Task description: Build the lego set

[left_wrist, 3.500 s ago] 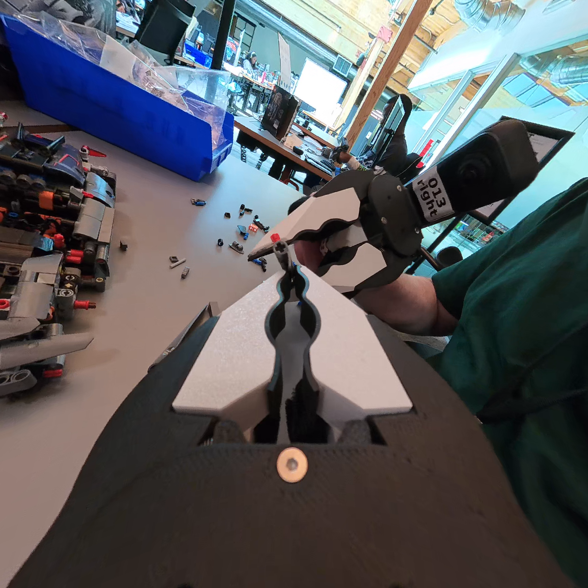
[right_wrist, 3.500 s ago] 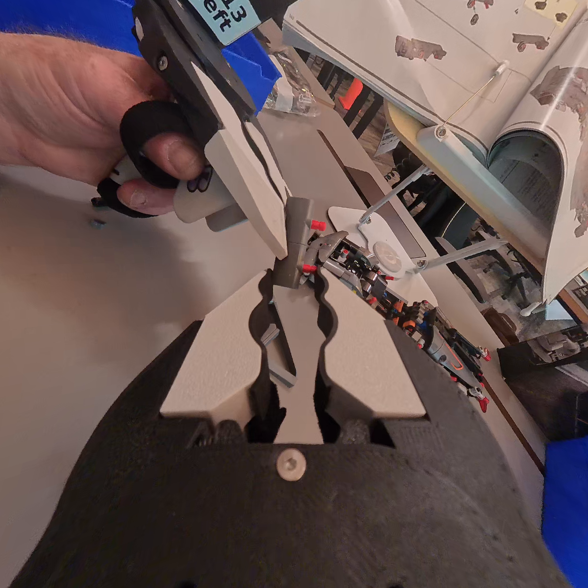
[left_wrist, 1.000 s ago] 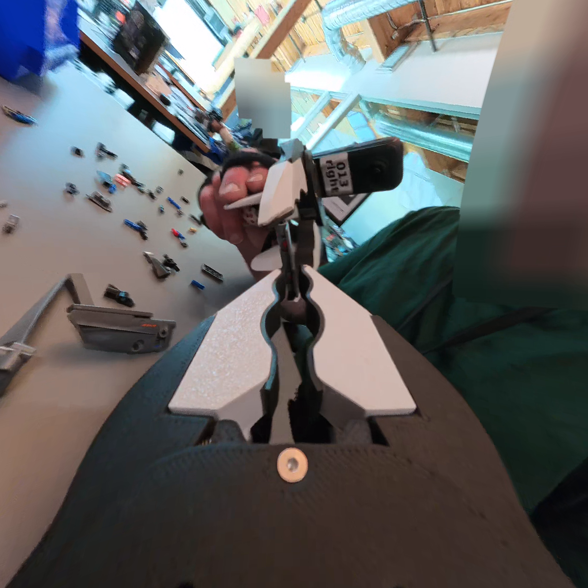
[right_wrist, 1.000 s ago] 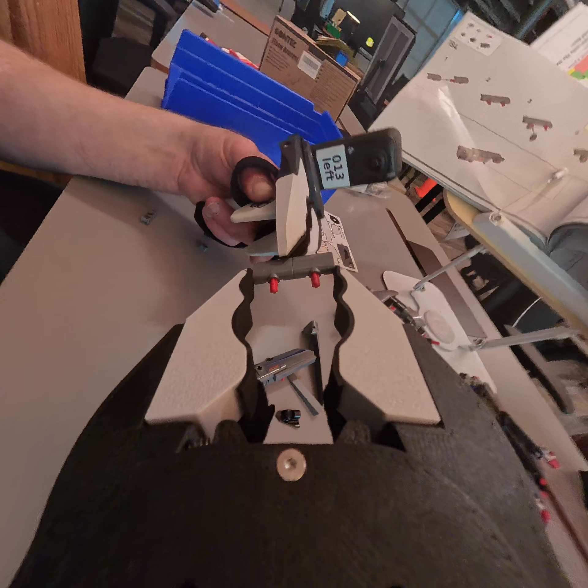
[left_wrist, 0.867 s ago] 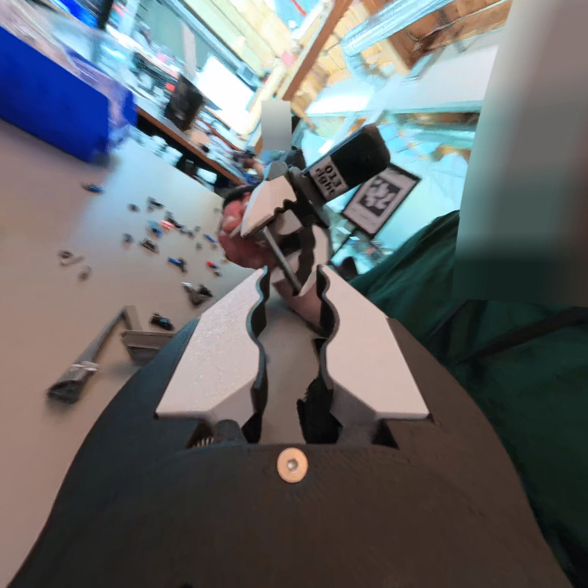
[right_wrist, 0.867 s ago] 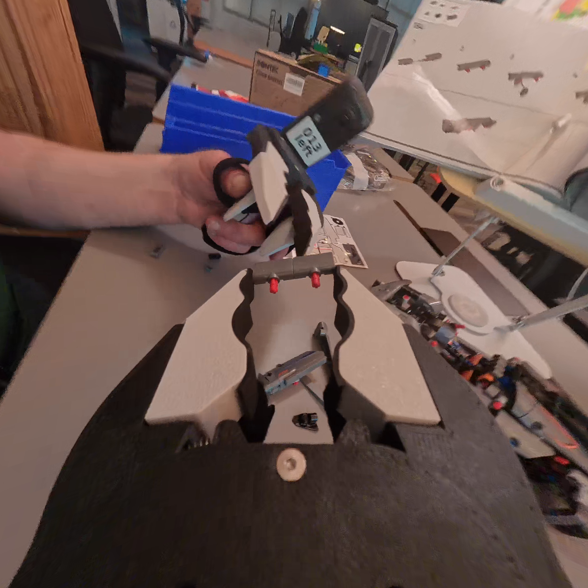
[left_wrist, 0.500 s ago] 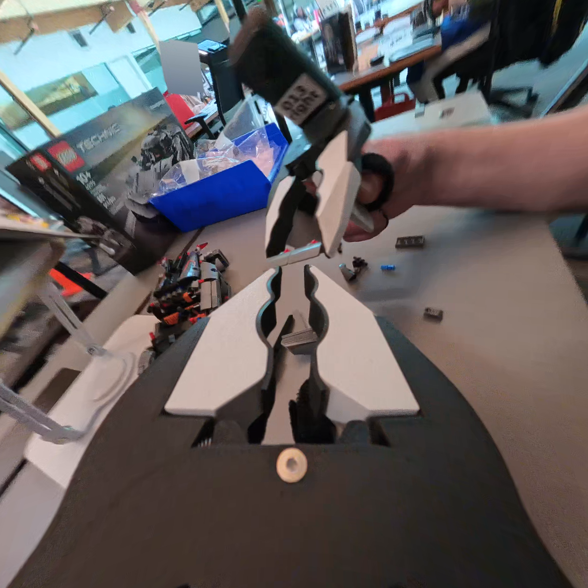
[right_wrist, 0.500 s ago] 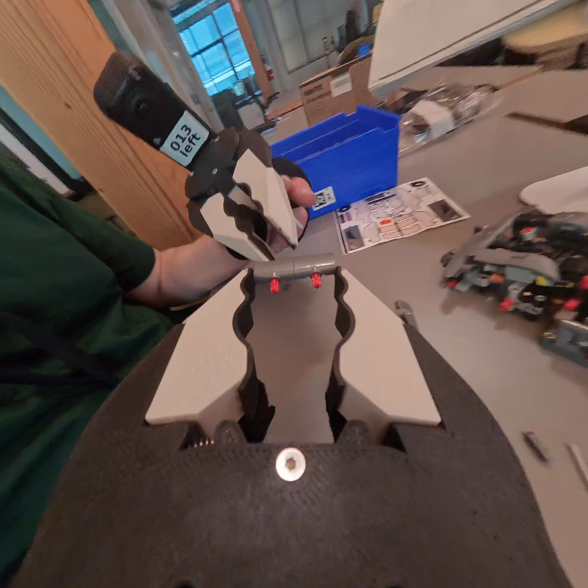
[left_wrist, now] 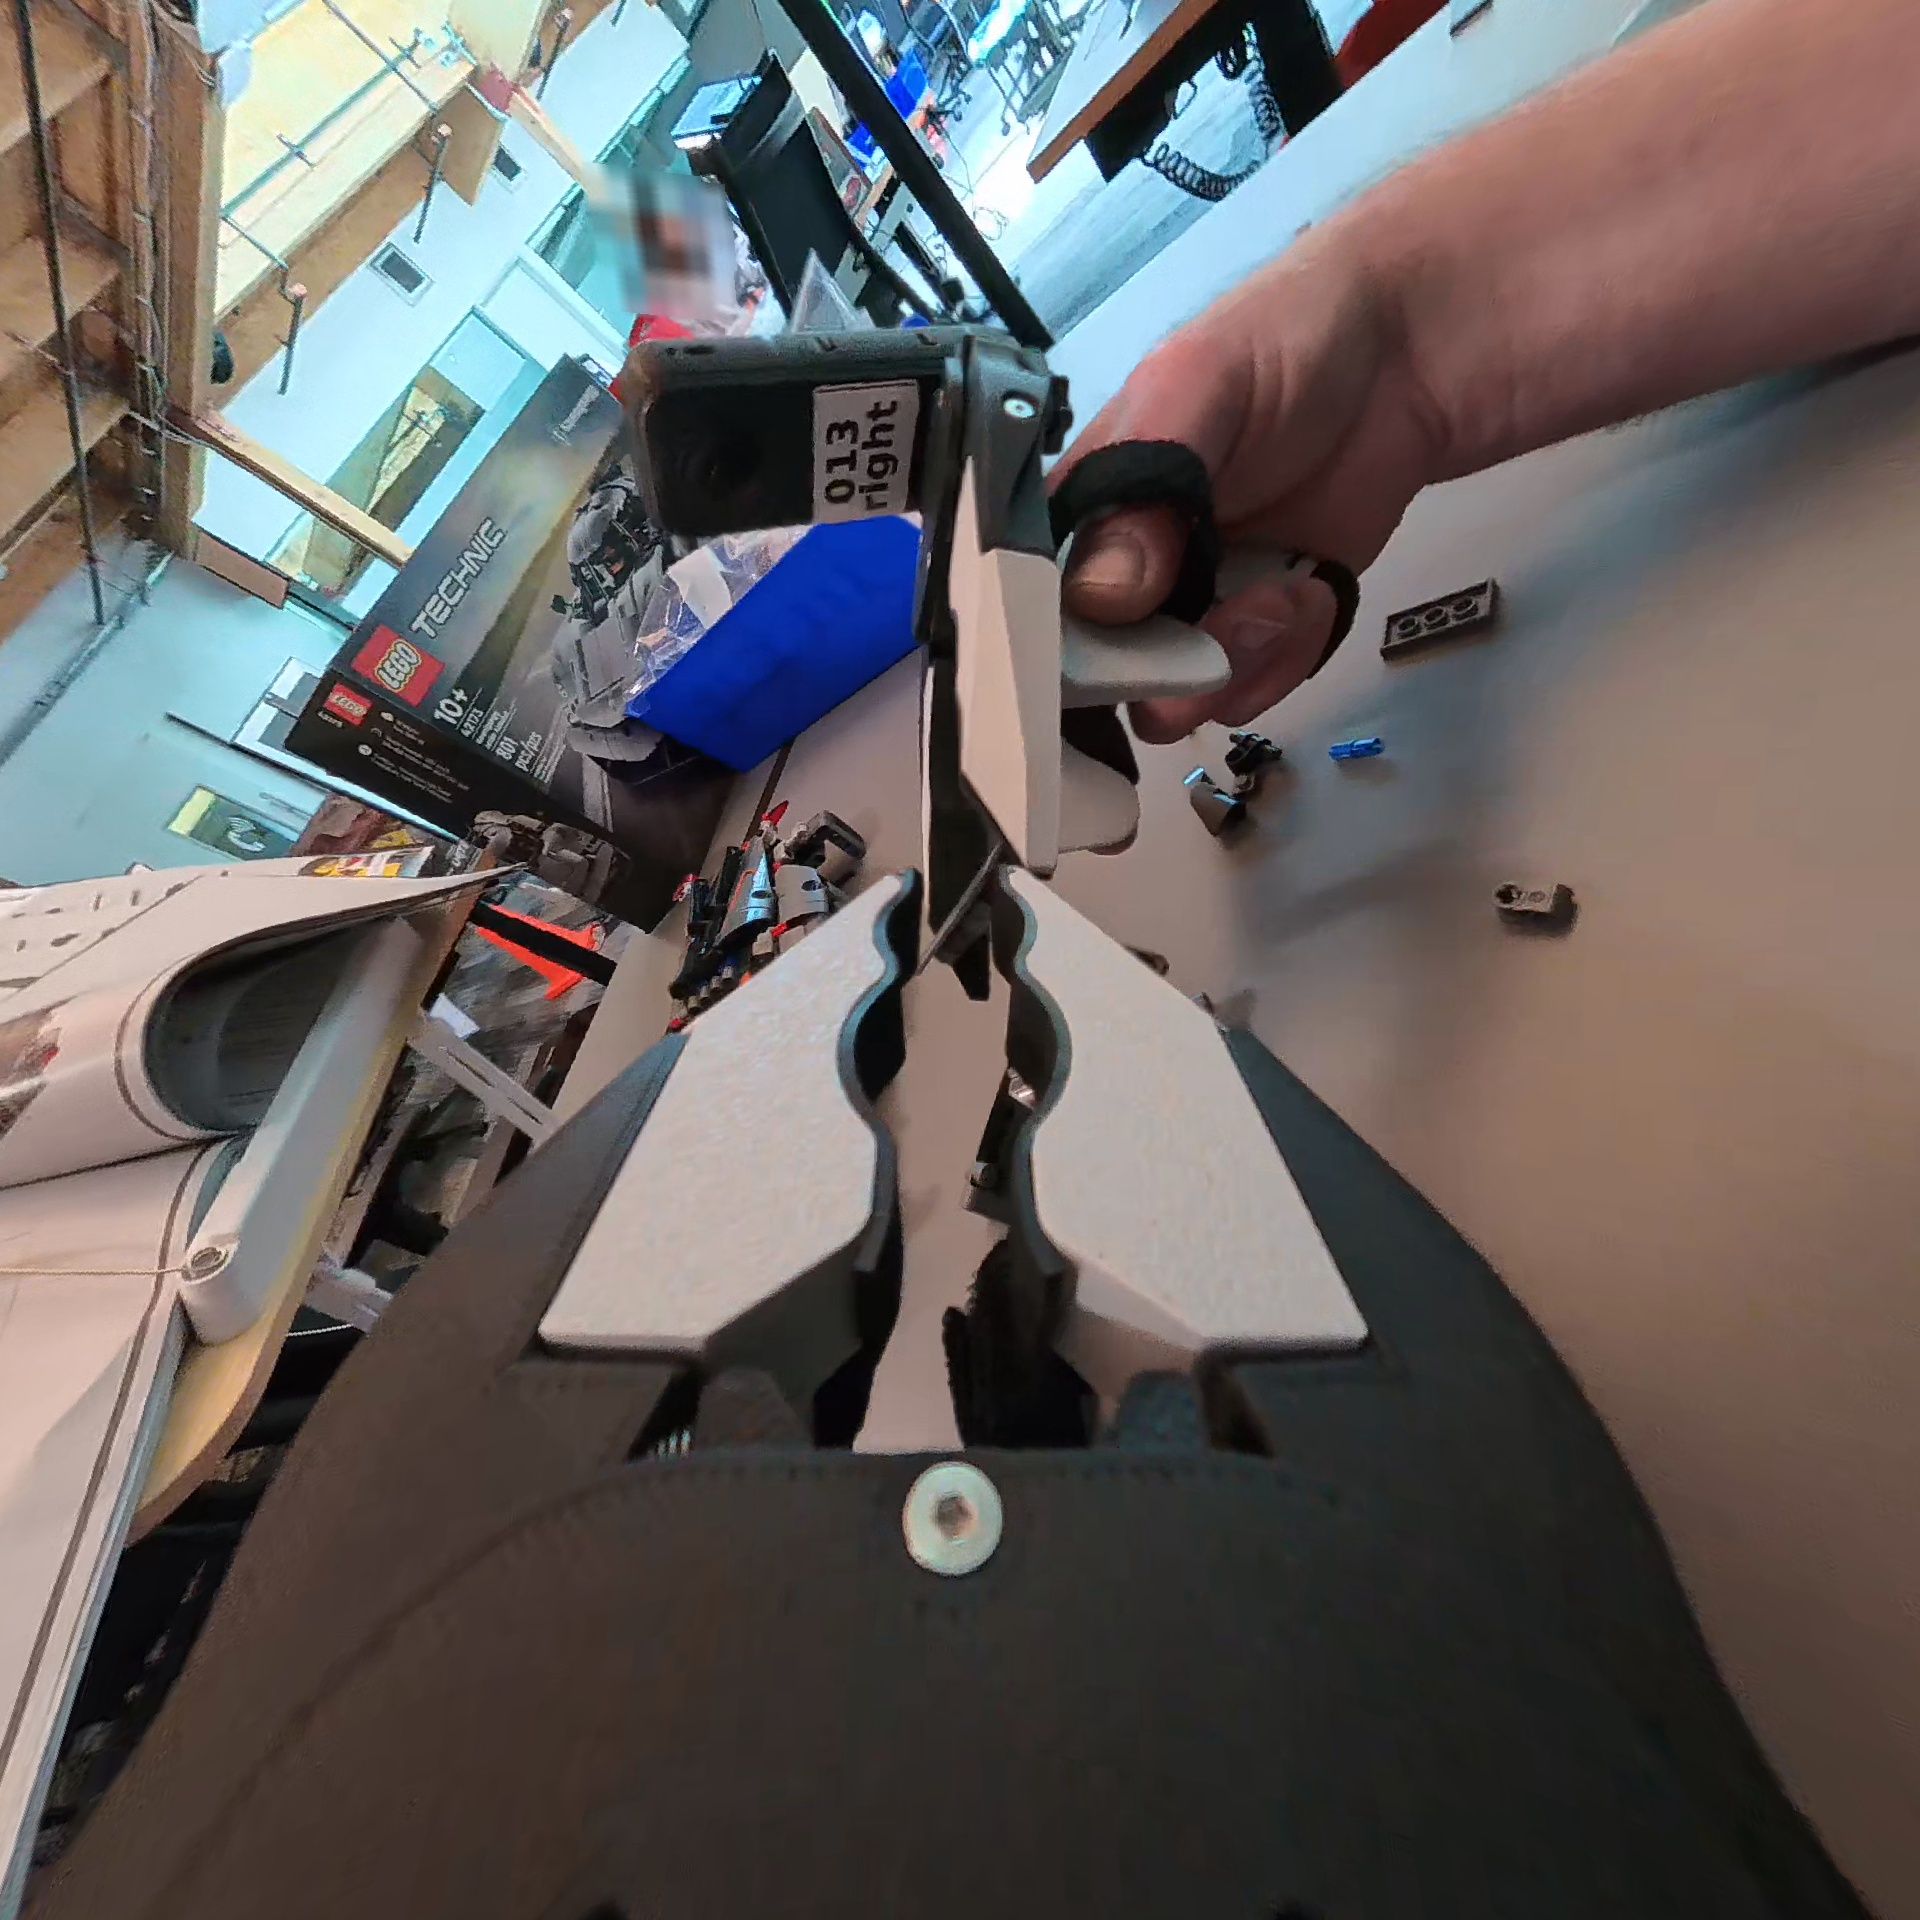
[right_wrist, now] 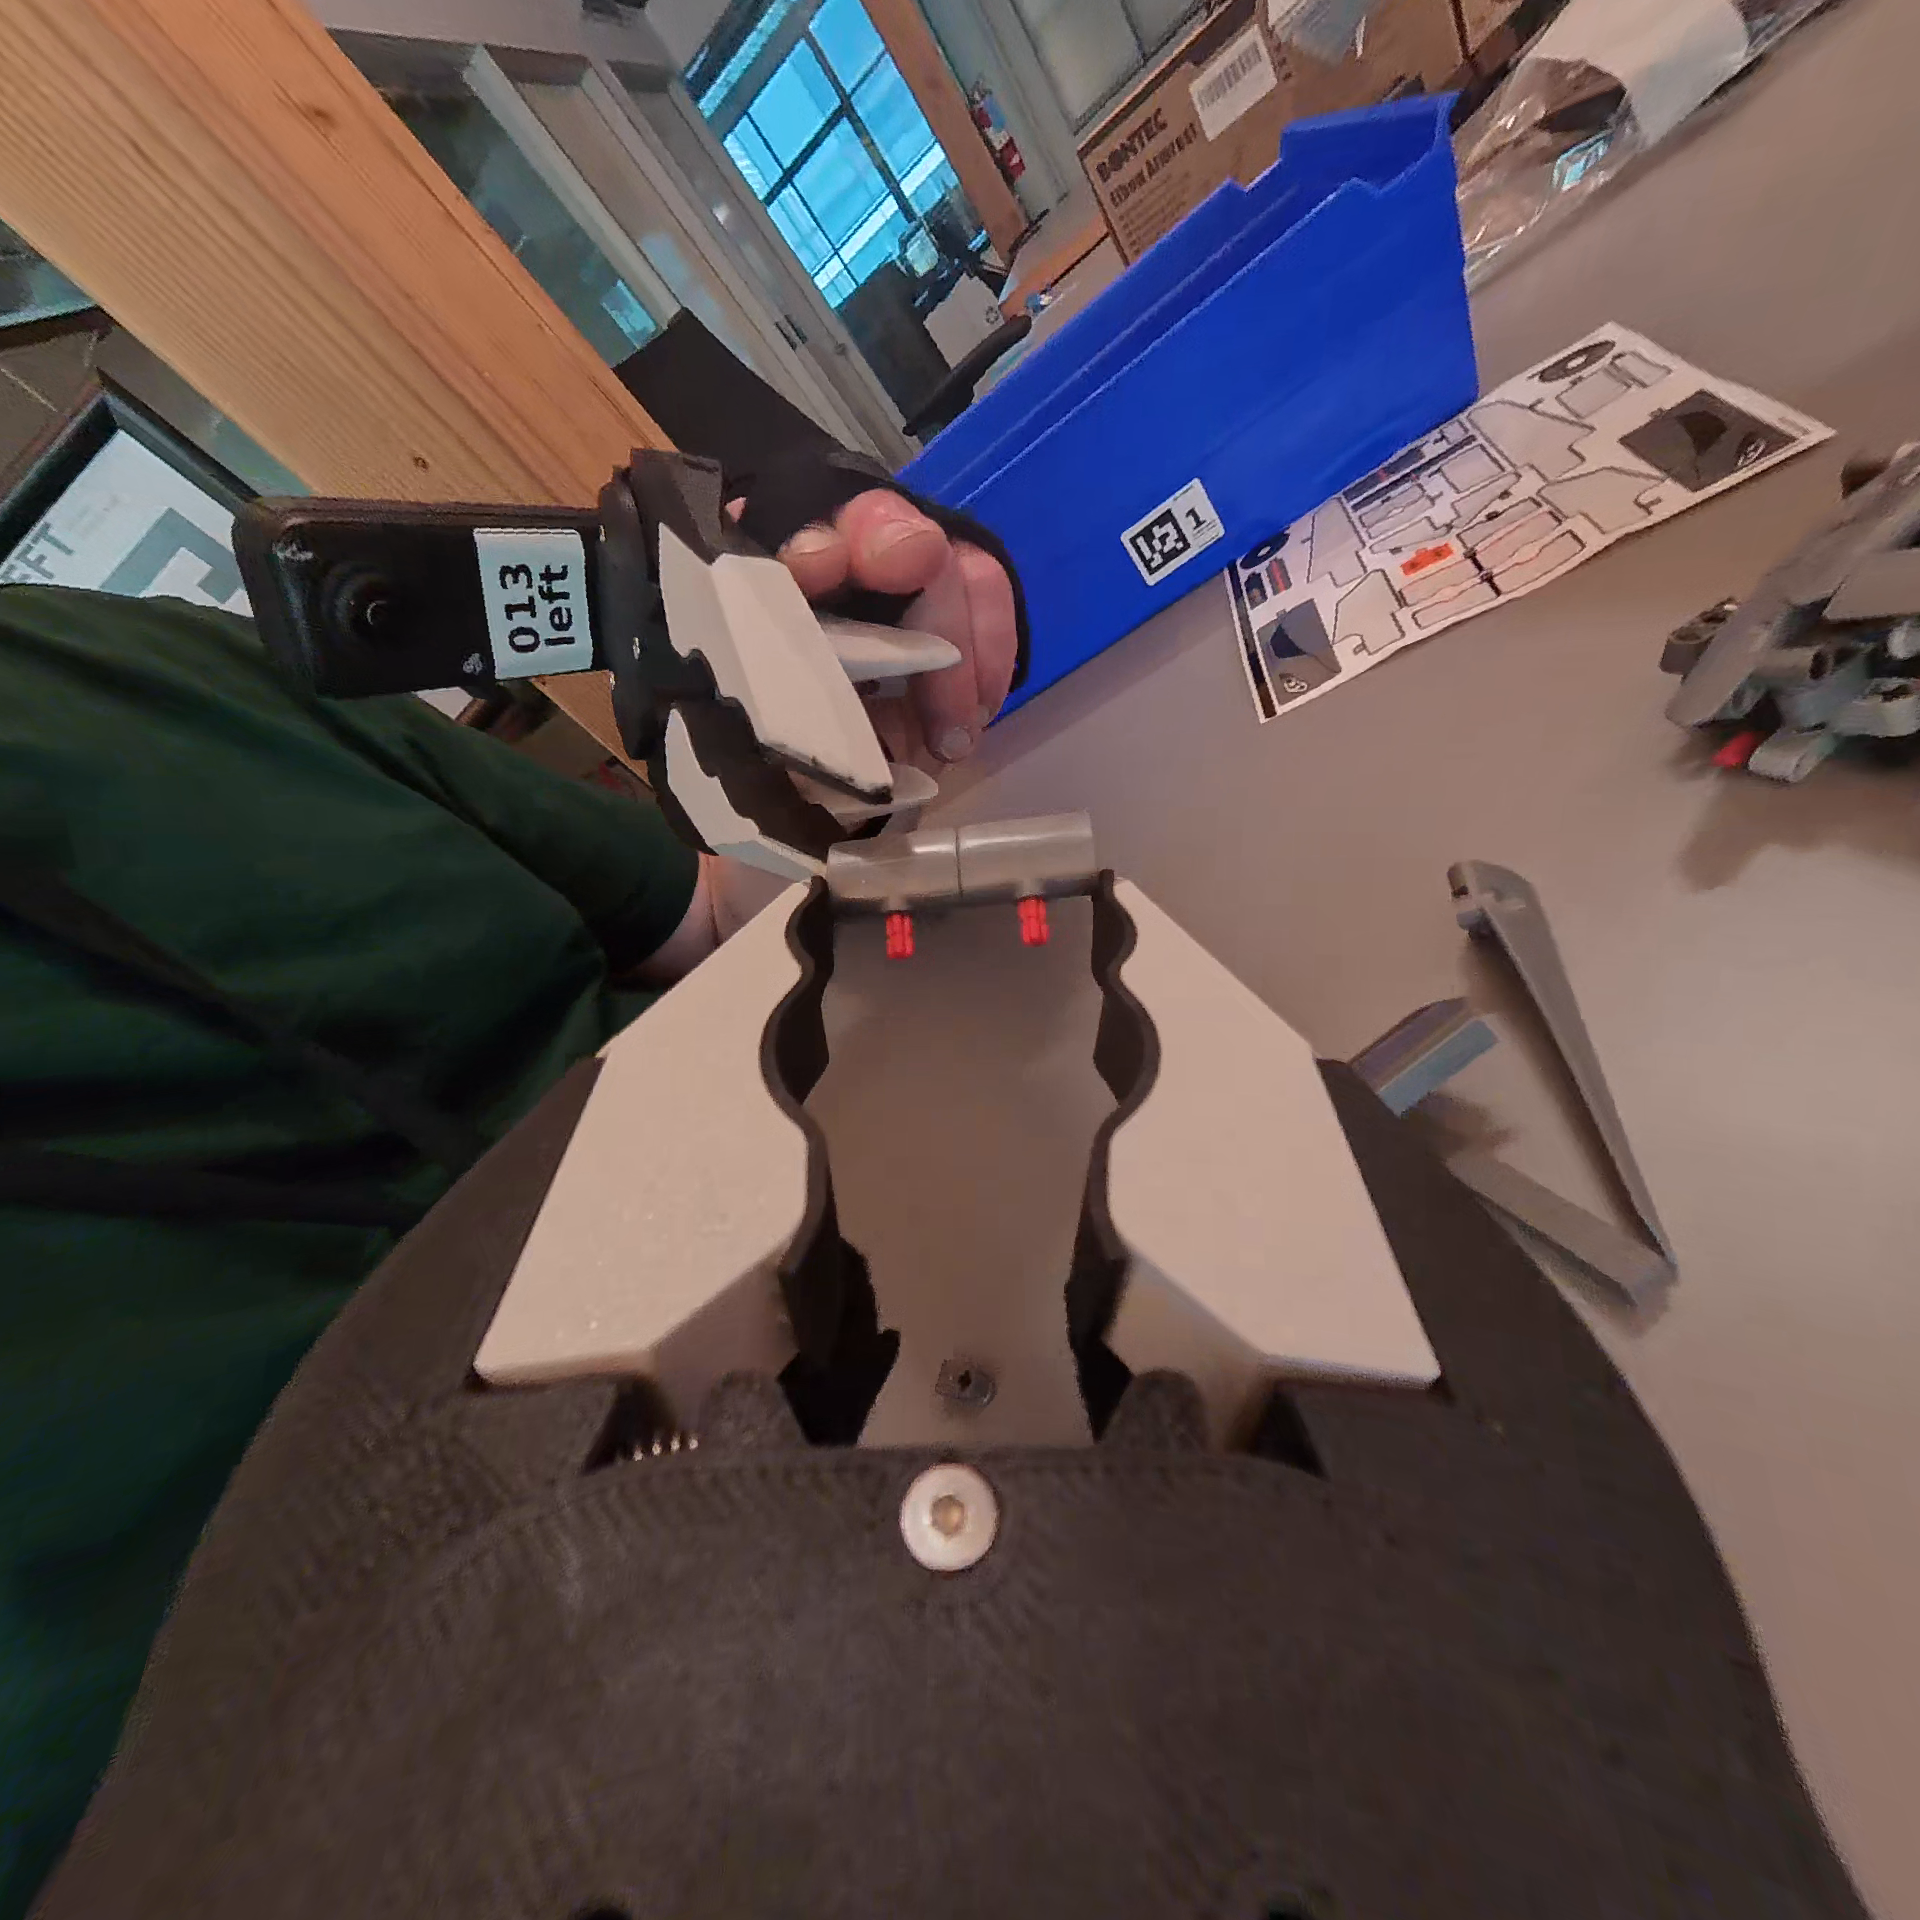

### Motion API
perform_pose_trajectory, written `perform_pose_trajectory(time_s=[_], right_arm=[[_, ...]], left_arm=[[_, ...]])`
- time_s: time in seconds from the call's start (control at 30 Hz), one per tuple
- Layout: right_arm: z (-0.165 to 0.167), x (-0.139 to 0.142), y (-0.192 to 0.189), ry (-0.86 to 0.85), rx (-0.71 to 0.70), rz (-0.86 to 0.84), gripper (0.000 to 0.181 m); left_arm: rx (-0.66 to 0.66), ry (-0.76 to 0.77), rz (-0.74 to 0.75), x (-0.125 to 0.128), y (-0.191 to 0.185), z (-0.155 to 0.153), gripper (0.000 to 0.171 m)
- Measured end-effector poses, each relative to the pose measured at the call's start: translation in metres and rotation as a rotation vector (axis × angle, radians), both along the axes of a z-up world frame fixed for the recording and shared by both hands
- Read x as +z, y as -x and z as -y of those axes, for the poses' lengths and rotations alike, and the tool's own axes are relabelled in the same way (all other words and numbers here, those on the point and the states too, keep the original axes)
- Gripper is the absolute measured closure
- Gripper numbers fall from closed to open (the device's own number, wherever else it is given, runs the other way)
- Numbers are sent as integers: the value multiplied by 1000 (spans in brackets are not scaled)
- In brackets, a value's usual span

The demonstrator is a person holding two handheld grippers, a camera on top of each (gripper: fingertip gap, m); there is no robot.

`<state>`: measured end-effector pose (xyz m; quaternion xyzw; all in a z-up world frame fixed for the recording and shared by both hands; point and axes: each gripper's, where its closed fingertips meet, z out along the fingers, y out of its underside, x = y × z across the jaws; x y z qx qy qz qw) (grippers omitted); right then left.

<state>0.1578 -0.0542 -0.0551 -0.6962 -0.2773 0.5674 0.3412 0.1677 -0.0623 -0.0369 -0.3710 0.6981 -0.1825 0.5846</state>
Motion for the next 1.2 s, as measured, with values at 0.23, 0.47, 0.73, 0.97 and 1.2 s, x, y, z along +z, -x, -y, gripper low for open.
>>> perform_pose_trajectory(time_s=[0.23, 0.47, 0.73, 0.97, 1.2], right_arm=[[6, 1, 2, 37, 46, -27, 134], [4, 4, 3, 13, 32, -33, 134], [12, 3, 7, 49, 90, -49, 133], [12, 8, 7, 55, 92, -87, 133], [11, 12, 6, 65, 86, -110, 133]], left_arm=[[-28, -27, -13, -2, 1, 8, 169], [3, -21, -22, -3, 3, 2, 157], [-57, -7, -40, -8, -1, 13, 164], [-60, 41, -15, -3, -1, 13, 165], [-58, 52, 16, 1, -2, 11, 165]])
